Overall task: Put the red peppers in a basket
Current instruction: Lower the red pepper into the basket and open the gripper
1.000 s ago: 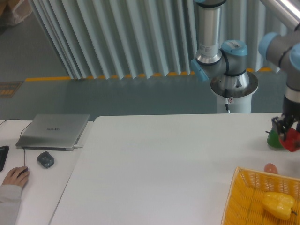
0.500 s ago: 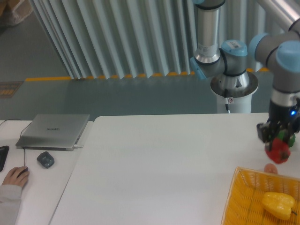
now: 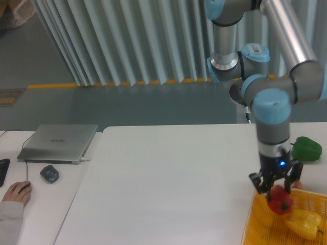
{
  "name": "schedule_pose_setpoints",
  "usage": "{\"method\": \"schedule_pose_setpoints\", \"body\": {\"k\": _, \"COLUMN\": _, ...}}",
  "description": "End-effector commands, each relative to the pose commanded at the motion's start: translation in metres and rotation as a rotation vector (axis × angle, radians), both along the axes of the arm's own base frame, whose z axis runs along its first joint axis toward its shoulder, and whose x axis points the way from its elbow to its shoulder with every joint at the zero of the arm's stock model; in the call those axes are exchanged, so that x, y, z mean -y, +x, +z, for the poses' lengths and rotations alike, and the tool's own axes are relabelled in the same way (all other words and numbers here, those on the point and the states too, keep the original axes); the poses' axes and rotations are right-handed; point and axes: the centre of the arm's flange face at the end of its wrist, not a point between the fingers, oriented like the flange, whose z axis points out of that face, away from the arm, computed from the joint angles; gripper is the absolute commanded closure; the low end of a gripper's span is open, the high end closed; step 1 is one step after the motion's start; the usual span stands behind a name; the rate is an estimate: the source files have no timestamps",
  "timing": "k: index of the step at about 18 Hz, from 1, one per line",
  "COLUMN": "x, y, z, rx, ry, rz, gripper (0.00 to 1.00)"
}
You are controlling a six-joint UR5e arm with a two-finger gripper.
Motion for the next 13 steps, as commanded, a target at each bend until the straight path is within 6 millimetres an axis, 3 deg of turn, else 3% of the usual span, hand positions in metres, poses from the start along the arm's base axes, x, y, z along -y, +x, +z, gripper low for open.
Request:
{"method": "schedule_pose_setpoints", "body": {"k": 2, "x": -0.002, "y": -0.001, "z": -0.007, "rx": -0.005, "ry": -0.011, "rz": -0.003, "gripper": 0.50}}
{"method": "schedule_pose_setpoints", "body": {"k": 3, "x": -0.002, "y": 0.000, "z": -0.008, "rx": -0.004, "ry": -0.012, "rz": -0.003, "gripper": 0.40}}
{"method": "schedule_pose_setpoints", "body": {"k": 4, "x": -0.002, "y": 0.000, "z": -0.006, "rx": -0.006, "ry": -0.010, "rz": -0.005, "gripper": 0.28}}
{"method": "schedule_pose_setpoints", "body": {"k": 5, "x": -0.001, "y": 0.000, "z": 0.000, "rx": -0.011, "ry": -0.004, "rz": -0.014, "gripper": 0.00}}
{"method": "schedule_pose_setpoints", "body": {"k": 8, "x": 0.005, "y": 0.003, "z": 0.028, "rx": -0.037, "ry": 0.011, "rz": -0.061, "gripper": 0.00}}
{"method": "schedule_pose_setpoints", "body": {"k": 13, "x": 0.038, "y": 0.016, "z": 0.105, "rx": -0.109, "ry": 0.021, "rz": -0.267, "gripper": 0.00}}
